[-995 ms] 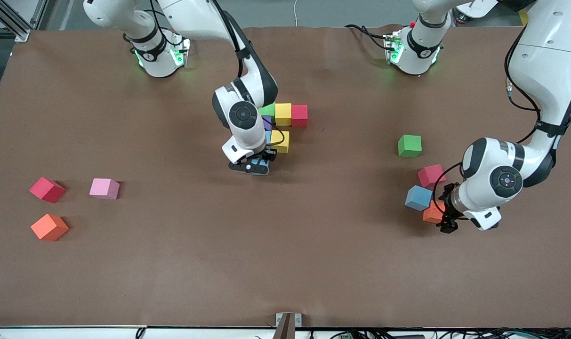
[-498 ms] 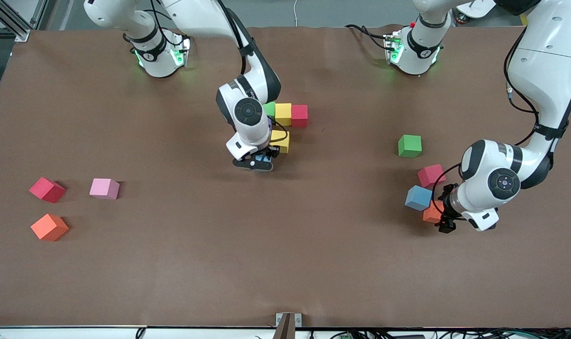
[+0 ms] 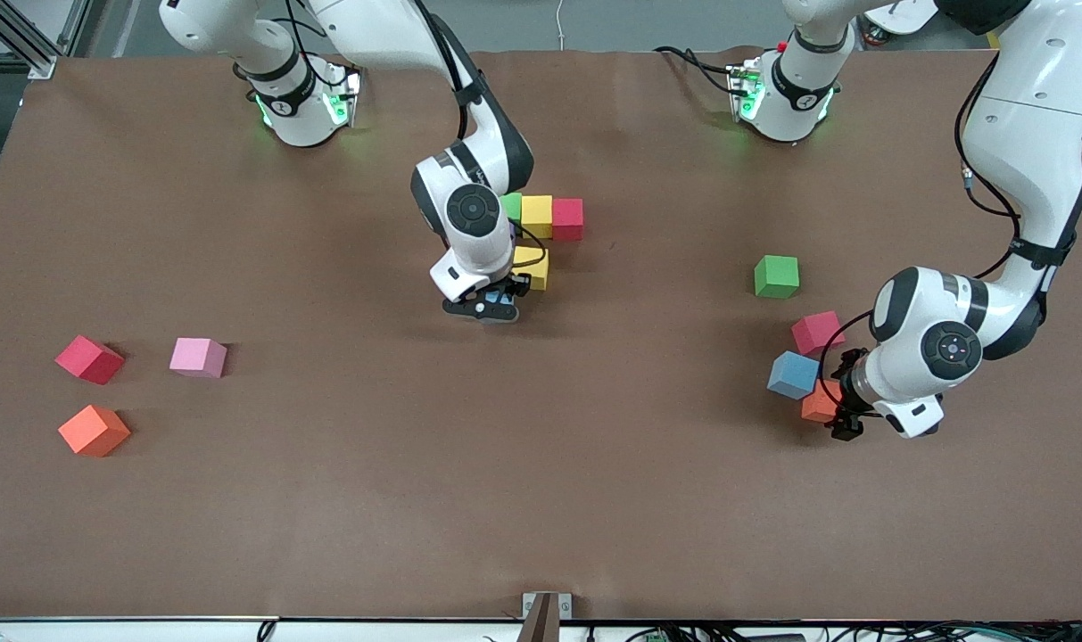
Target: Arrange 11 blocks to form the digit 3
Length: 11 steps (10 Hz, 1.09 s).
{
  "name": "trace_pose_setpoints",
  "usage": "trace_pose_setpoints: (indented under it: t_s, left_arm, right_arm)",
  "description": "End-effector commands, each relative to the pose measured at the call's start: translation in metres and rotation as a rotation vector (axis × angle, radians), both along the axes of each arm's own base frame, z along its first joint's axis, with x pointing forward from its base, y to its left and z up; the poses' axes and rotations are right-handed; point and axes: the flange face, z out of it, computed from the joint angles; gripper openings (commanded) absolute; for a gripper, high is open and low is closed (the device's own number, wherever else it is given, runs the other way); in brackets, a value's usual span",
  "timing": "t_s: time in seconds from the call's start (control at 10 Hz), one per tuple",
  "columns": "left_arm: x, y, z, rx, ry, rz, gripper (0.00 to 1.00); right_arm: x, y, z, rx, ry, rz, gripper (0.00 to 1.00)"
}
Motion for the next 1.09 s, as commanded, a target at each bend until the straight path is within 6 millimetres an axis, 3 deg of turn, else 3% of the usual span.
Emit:
trace_pose_setpoints:
  t_s: [0.0,0.2,0.3,0.4,0.5,0.6,0.7,0.8,1.0]
  left_arm:
    - [0.003,0.008,0.003,0.012,-0.017,0.010,0.89]
    - [0.003,0.009,0.004,0.011,-0.017,0.021,0.58]
    - [0.004,0.007,0.006,0.012,-0.021,0.031,0.43]
    - [0.004,0.006,0.011,0.015,-0.025,0.041,0.36]
    - [0.006,-0.001,0.016,0.014,-0.032,0.031,0.30]
    - [0.008,-0.006,0.031,0.020,-0.056,0.023,0.29]
    - [0.011,-0.018,0.051,0.021,-0.084,0.005,0.29]
    - [0.012,-0.026,0.071,0.026,-0.111,-0.008,0.28]
    - [0.004,-0.062,0.104,0.027,-0.115,-0.001,0.28]
  right_arm:
    - [-0.007,-0.003,0.002,-0.006,0.015,-0.010,0.11]
    - [-0.007,-0.004,0.003,-0.007,0.014,-0.010,0.13]
    - [-0.006,-0.004,0.003,-0.006,0.014,-0.010,0.24]
    - [-0.005,-0.004,0.003,-0.006,0.012,-0.011,0.45]
    - [-0.005,-0.005,0.002,-0.007,0.013,-0.012,0.56]
    - [-0.005,-0.005,0.003,-0.007,0.013,-0.012,0.87]
    - [-0.005,-0.006,0.002,-0.009,0.014,-0.013,1.00]
    - [-0.004,-0.006,0.003,-0.008,0.012,-0.014,1.00]
    - [-0.003,-0.006,0.004,-0.006,0.011,-0.015,1.00]
